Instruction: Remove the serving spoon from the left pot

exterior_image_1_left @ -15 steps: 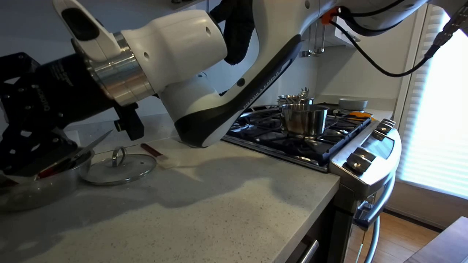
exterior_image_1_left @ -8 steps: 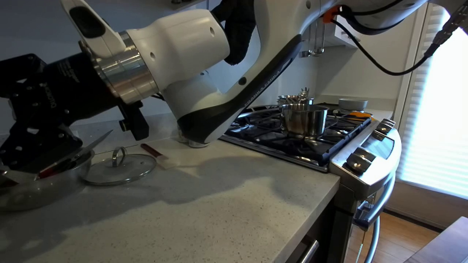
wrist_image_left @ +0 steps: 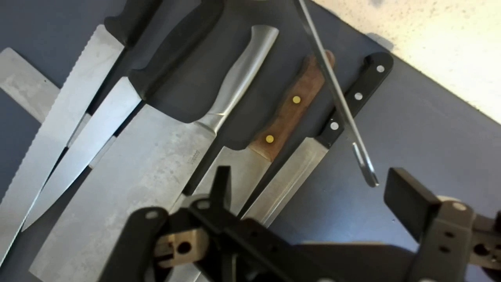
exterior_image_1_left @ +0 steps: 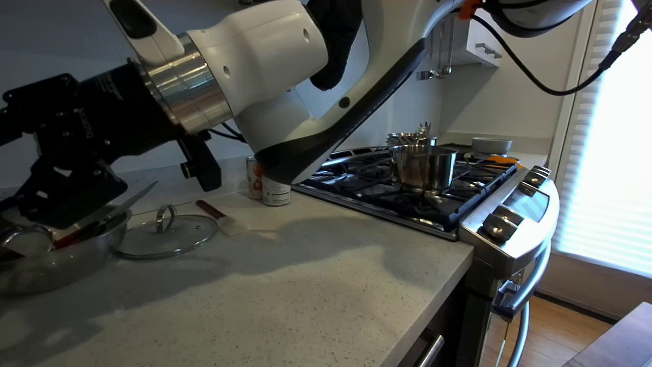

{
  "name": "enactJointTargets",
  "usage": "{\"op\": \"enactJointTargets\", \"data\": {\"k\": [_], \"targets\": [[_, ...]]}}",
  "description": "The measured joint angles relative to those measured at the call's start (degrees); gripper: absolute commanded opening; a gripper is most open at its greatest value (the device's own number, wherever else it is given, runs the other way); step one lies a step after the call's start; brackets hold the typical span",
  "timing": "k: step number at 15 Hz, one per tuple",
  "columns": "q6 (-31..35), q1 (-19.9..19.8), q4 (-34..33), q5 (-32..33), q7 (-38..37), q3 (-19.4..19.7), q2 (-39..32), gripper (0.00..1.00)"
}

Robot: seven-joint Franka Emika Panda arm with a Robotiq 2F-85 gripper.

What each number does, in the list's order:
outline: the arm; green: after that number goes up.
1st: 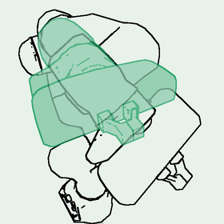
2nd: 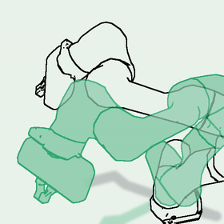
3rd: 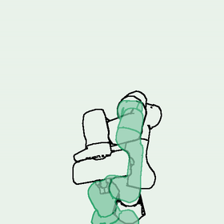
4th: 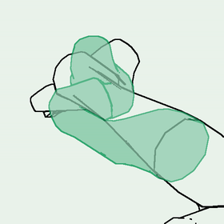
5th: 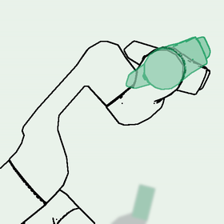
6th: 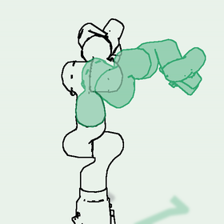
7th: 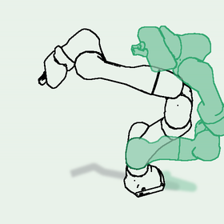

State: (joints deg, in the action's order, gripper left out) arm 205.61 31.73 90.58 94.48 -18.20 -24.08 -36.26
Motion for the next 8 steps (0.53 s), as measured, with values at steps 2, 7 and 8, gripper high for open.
{"op": "enactJointTargets", "data": {"k": [2,7,8], "targets": [[0.1,0.1,0.9,2.5,-5.1,0.8,1.1,1.00],[0.0,2.9,5.4,10.7,-23.2,6.2,7.2,1.00],[-0.1,4.2,6.8,12.6,-27.1,8.2,9.1,1.00]]}}
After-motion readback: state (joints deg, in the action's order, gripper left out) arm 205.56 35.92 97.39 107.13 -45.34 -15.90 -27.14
